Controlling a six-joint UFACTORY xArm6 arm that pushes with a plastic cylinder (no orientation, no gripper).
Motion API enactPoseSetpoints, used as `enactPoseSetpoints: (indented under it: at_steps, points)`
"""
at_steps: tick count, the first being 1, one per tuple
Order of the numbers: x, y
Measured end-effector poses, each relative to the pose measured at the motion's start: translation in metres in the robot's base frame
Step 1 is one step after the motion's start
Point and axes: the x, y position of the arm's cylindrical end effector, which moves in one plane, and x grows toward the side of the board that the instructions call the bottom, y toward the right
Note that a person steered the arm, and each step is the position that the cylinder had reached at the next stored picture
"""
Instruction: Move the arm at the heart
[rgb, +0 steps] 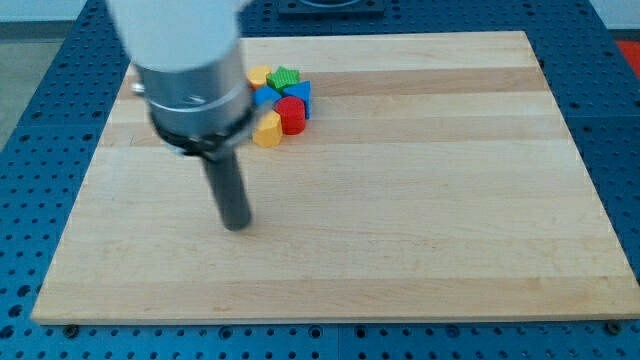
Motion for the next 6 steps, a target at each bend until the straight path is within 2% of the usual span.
enactPoseSetpoints:
  at_steps: [2, 3, 5, 6]
  points:
    - [-0.110, -0.053]
    - [-0.160, -0.050]
    - [-0.227, -0.044]
    - [-0.249, -0.001]
